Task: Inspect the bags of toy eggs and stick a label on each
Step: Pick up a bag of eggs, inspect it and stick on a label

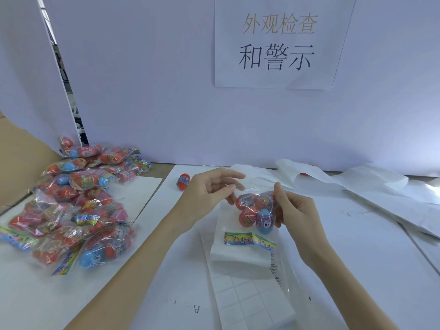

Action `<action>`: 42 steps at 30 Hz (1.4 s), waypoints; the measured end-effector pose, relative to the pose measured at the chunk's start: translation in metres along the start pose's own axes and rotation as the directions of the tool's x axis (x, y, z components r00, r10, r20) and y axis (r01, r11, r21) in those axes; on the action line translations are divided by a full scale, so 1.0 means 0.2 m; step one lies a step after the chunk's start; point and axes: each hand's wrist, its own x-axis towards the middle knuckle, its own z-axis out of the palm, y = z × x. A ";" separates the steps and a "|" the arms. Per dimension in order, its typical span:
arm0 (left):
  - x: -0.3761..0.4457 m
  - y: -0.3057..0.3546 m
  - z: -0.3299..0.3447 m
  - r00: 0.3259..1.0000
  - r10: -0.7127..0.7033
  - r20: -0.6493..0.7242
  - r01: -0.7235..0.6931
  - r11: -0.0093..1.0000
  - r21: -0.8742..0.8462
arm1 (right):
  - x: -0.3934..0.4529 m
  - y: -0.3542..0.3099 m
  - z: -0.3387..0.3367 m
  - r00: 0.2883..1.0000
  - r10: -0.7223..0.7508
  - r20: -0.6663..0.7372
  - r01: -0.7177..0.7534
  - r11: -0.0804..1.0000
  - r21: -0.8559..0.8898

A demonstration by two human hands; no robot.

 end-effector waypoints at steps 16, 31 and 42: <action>0.00 -0.01 0.01 1.000 0.001 -0.014 -0.003 0.990 -0.139 | 0.00 0.01 0.00 0.988 0.117 0.098 -0.121 0.992 0.039; 0.01 -0.03 0.02 0.994 0.031 0.105 -0.020 0.995 -0.099 | 0.01 0.02 -0.04 0.964 0.194 0.183 -0.223 0.962 0.155; 0.00 -0.03 0.07 0.999 -0.007 0.043 0.004 0.998 0.061 | 0.00 0.01 -0.03 0.917 0.349 0.191 -0.375 0.919 0.119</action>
